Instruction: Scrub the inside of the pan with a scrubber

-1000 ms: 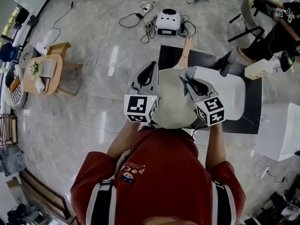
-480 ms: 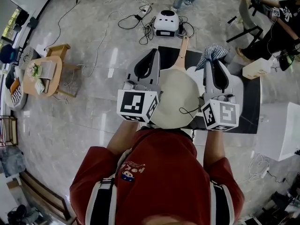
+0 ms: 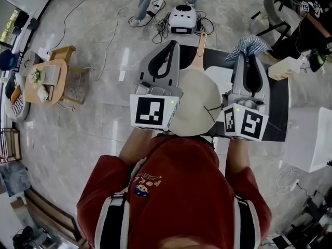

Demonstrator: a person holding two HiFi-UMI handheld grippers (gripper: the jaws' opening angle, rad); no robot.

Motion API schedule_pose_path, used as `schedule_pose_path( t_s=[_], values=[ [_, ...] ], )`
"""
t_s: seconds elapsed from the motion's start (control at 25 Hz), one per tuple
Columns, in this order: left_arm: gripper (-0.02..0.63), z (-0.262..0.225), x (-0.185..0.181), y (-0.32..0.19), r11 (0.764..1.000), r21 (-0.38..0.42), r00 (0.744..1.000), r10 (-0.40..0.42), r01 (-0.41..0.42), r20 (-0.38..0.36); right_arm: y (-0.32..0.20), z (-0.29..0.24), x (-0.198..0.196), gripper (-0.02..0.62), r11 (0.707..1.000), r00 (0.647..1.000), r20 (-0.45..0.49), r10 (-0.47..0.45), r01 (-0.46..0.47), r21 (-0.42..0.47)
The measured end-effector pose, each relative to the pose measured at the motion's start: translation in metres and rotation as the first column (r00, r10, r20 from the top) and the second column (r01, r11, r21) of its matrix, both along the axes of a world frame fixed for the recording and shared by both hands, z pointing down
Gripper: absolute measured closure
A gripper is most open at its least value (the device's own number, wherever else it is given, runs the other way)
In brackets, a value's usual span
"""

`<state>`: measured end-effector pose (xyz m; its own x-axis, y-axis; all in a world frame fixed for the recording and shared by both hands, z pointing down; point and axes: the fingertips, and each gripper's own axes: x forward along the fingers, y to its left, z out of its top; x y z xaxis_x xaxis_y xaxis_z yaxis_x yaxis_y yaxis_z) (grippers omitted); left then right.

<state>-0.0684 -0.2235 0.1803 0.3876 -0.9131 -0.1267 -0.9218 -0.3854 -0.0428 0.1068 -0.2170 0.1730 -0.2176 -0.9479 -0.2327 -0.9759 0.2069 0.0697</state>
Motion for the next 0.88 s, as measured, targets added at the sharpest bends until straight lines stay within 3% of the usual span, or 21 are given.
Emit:
schedule_pose_path(
  t_s=[0.88],
  values=[
    [0.600, 0.0042, -0.0023, -0.0020, 1.000, 0.001, 1.000, -0.002, 0.002, -0.004, 0.0004, 0.0093, -0.0064, 0.497, 1.000, 0.998, -0.058, 0.010, -0.011, -0.019]
  ],
)
